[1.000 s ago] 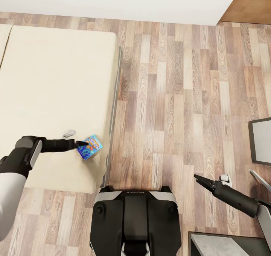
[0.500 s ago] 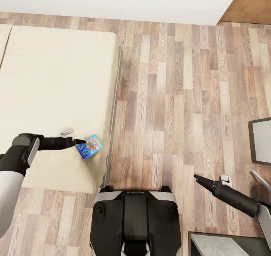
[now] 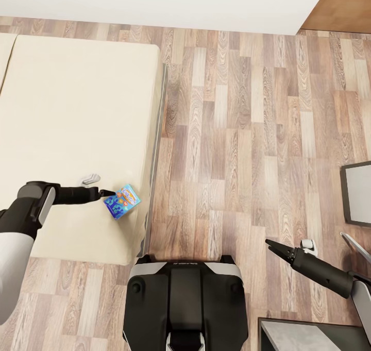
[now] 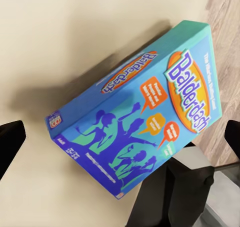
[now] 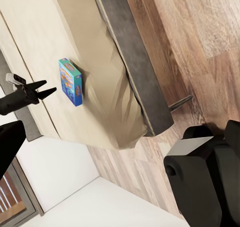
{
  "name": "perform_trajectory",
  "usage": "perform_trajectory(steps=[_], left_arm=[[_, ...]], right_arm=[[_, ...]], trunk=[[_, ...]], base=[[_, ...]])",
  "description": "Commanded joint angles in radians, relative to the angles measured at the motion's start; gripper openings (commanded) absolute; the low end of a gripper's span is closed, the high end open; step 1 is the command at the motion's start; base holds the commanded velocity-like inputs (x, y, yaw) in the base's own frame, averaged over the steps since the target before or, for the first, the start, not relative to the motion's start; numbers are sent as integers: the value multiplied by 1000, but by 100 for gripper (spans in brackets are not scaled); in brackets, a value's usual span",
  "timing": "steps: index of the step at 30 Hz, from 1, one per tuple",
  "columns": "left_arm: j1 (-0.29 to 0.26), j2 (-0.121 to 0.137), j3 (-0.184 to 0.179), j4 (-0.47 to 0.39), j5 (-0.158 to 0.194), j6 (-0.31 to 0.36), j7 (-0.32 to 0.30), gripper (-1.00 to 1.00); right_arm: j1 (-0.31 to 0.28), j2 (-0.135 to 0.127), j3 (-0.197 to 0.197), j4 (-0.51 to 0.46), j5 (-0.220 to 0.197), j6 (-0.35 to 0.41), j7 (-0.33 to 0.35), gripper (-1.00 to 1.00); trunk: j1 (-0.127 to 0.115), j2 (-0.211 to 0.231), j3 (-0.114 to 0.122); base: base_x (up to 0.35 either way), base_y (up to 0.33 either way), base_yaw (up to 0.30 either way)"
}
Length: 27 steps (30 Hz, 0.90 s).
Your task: Put all the toys in the child's room - the three board games (two on the bed and one on the table), the two jigsaw puzzles on the table, and the tennis ball on the table - inside the toy box on the table in the child's room.
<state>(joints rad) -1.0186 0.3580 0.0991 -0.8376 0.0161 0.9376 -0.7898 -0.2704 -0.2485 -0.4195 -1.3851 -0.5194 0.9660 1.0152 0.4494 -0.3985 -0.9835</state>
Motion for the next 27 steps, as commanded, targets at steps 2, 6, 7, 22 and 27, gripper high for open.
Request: perform_trajectory(steps=[2, 6, 7, 22, 27], left_arm=[[-2, -1, 2, 0, 2, 7, 2, 100], [-3, -2, 1, 0, 2, 7, 7, 100], [-4, -2, 2, 0, 2, 7, 8, 100], [-12, -4, 1, 0, 1, 7, 10, 100], [-15, -12, 1, 0, -1, 7, 13, 100]], right_arm=[[0, 0, -1, 0, 1, 4, 3, 100], [0, 0, -1, 0, 1, 4, 3, 100], [-1, 0, -1, 0, 1, 4, 3, 100], [-1, 0, -1, -1, 1, 5, 5, 100], [-1, 0, -1, -1, 0, 5, 6, 100]], trunk=[[1, -2, -1], [1, -2, -1], [1, -2, -1], [1, -2, -1], [1, -2, -1]], base=[[0, 0, 0], [0, 0, 0], [0, 0, 0], [0, 0, 0], [0, 0, 0]])
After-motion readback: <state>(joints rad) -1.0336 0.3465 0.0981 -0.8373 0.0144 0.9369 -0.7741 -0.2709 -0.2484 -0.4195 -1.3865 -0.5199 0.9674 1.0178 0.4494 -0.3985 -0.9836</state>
